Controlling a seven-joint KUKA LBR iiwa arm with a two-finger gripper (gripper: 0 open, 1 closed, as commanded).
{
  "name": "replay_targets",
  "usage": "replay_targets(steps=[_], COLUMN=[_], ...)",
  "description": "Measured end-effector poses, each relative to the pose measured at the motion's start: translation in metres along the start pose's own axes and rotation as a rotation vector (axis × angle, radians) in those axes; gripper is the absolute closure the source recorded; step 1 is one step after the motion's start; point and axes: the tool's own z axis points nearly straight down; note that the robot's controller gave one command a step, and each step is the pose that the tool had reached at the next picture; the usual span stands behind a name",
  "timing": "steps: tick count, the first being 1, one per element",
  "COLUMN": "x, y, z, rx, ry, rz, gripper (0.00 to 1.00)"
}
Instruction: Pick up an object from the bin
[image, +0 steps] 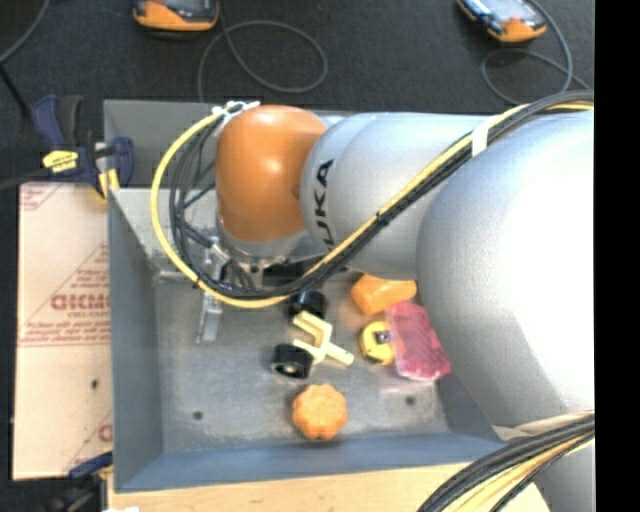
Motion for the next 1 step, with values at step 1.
replay_targets(steps=[1], x=[-0.0134], y=[-0.0353], z=[0.0266], rx=[0.002], ry=[0.002], rz=[-0.03], gripper=[0.0])
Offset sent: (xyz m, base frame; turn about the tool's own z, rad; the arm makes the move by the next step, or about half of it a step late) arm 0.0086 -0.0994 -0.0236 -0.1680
